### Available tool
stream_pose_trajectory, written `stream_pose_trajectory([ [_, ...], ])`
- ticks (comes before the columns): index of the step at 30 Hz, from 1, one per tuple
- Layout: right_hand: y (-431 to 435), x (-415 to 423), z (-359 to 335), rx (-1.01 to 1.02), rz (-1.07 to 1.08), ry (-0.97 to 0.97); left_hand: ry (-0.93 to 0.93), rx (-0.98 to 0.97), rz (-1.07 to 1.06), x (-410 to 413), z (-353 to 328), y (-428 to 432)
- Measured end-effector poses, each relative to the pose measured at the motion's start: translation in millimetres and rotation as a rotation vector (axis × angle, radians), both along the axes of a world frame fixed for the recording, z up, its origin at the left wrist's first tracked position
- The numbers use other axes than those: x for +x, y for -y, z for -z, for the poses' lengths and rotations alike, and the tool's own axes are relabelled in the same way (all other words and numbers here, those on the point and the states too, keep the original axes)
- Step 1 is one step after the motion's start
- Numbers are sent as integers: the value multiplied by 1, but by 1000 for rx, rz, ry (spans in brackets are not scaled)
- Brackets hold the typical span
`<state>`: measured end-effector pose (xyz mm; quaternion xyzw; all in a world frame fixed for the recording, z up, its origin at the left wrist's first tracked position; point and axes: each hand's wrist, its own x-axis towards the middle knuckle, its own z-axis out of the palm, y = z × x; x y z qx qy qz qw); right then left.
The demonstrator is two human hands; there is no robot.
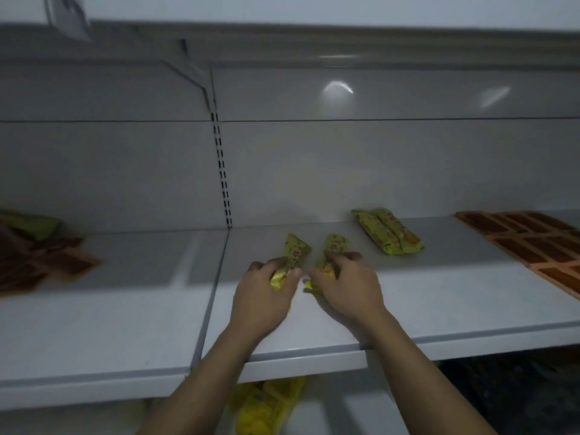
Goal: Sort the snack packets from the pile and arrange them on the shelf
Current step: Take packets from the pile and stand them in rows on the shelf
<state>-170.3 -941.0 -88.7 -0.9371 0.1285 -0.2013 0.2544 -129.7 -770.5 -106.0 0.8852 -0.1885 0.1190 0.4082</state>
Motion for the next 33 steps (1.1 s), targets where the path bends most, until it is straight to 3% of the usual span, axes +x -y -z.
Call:
stream_pose_trajectory([
  [8,6,5,-6,58,17,-1,-123,54,189,6,-12,3],
  [12,14,10,-7,-169,74,17,-121,155,229,23,-19,30],
  [18,34,30,8,-341,56,135,-208,138,246,49,-17,66],
  [21,51,43,10,-326,-5,166,-242,64,274,59,-19,81],
  [24,76,53,1,-276,78,235,-216,57,293,72,-17,93],
  [28,106,59,-21,-187,401,96,-184,116,290,87,-9,112],
  [33,125,64,0,-53,358,-156,-57,211,257,86,2,127],
])
